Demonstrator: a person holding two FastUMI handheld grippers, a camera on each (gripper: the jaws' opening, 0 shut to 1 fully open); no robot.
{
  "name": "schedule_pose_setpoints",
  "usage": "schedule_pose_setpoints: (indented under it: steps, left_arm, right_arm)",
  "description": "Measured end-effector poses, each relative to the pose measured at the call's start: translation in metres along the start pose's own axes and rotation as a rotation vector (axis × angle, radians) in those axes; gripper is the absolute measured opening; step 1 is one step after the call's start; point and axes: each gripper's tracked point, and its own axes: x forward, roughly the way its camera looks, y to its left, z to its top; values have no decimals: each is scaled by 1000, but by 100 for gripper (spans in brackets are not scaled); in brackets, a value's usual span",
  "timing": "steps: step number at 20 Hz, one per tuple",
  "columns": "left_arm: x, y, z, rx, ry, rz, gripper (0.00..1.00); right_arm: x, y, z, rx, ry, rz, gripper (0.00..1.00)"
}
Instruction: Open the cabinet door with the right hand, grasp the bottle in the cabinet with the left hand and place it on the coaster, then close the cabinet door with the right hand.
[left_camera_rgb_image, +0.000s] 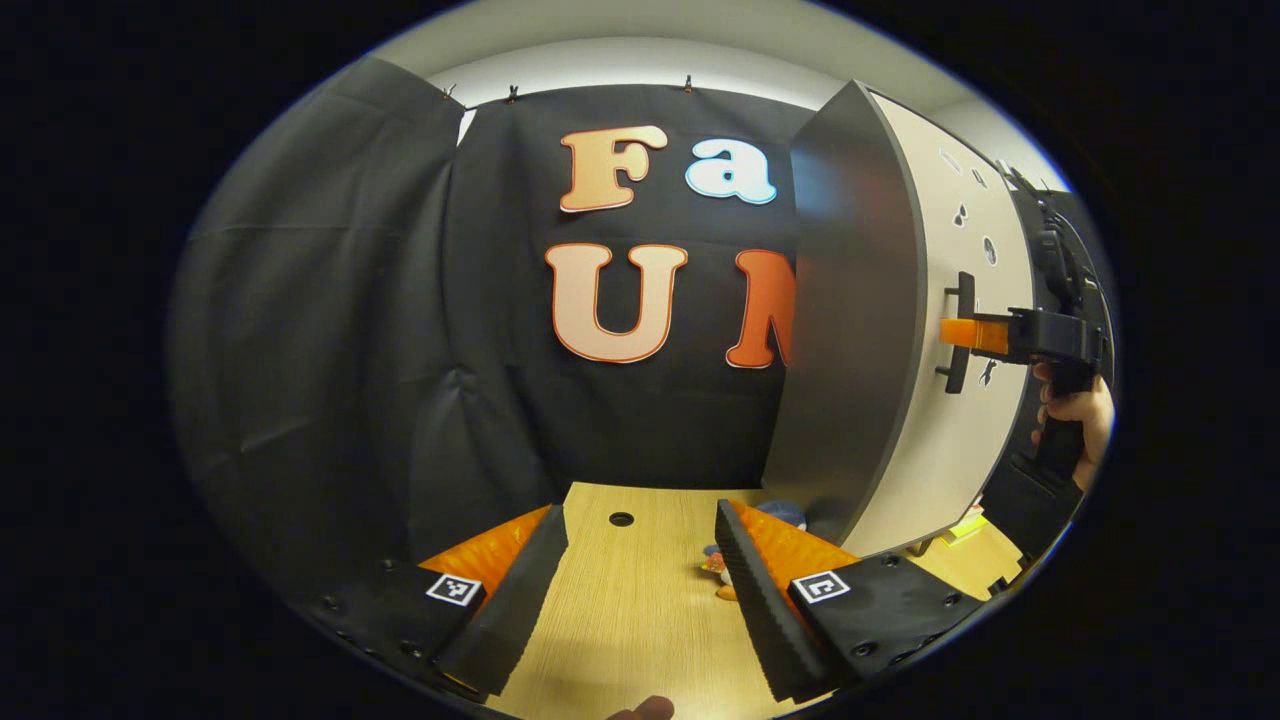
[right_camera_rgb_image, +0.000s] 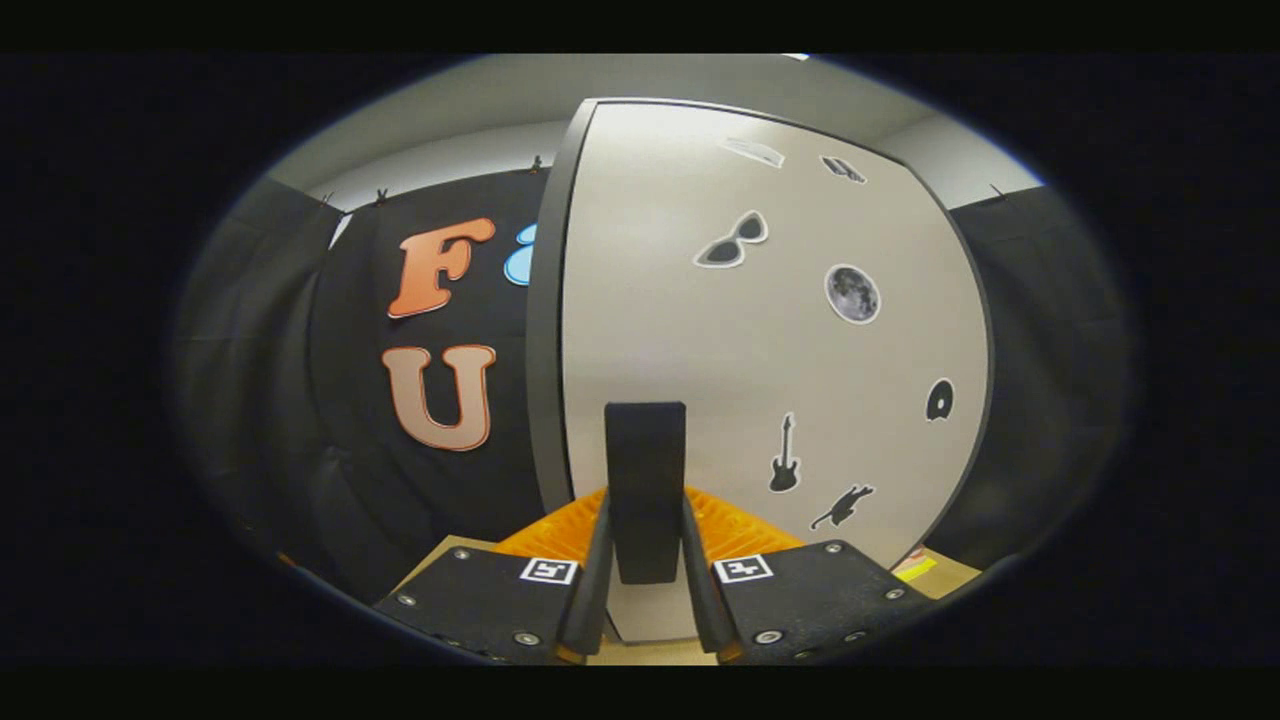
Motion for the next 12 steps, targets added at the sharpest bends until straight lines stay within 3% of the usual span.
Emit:
schedule_pose_setpoints:
  steps: [9,12]
  left_arm:
    - [-5,-11,-1,18,6,16,97]
    - [-25,-26,-6,30,5,14,97]
  right_arm:
    - [-25,-2,6,31,13,68,22]
    - [-44,-3,10,35,24,81,23]
